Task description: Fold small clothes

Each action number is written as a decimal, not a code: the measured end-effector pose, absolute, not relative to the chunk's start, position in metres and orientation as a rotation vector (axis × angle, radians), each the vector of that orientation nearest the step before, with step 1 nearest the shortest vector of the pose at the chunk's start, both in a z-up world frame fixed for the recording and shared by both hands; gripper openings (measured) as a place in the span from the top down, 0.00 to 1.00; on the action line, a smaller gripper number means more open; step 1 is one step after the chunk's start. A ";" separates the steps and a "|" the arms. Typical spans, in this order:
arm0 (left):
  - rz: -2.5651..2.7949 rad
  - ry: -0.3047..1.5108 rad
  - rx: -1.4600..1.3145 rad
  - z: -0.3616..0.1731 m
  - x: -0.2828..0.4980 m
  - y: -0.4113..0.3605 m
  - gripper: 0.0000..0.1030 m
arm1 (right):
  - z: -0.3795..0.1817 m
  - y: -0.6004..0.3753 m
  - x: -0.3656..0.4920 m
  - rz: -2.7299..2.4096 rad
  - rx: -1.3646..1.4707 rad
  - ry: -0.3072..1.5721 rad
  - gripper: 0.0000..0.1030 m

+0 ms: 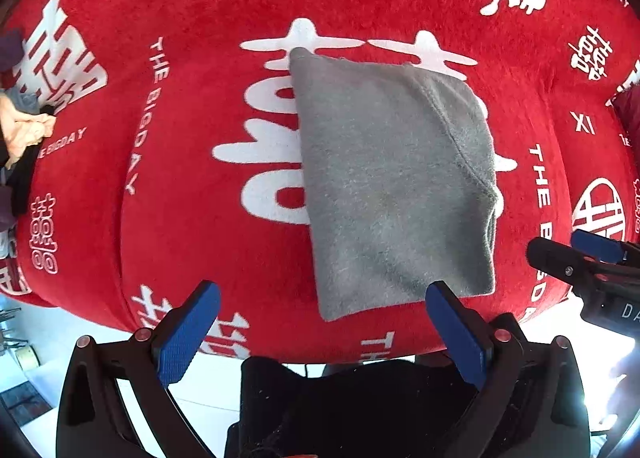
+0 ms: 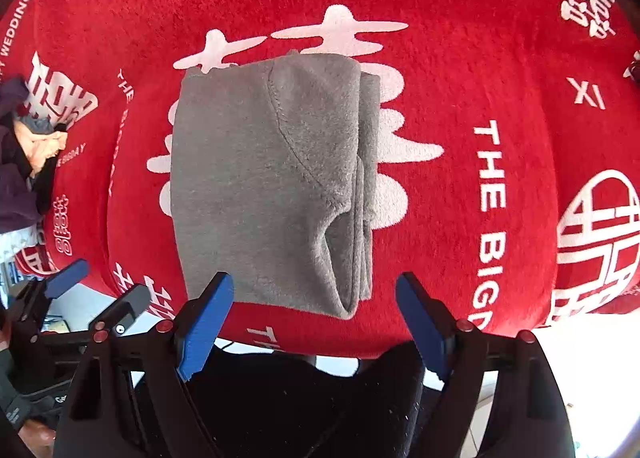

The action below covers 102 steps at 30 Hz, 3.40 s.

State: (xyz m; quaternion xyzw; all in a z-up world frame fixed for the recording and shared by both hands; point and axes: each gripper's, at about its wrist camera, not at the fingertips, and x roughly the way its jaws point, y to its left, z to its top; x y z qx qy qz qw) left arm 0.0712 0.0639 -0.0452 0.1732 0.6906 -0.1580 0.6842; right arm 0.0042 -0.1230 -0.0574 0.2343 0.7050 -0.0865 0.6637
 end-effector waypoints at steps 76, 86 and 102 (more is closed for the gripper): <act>-0.347 1.540 0.416 -0.004 0.082 0.073 0.00 | -0.016 -0.103 0.019 -0.272 0.425 1.613 0.17; -0.343 1.537 0.418 -0.005 0.081 0.075 0.00 | -0.017 -0.099 0.020 -0.268 0.395 1.621 0.17; -0.351 1.527 0.433 -0.006 0.082 0.071 0.00 | -0.019 -0.098 0.022 -0.269 0.388 1.630 0.17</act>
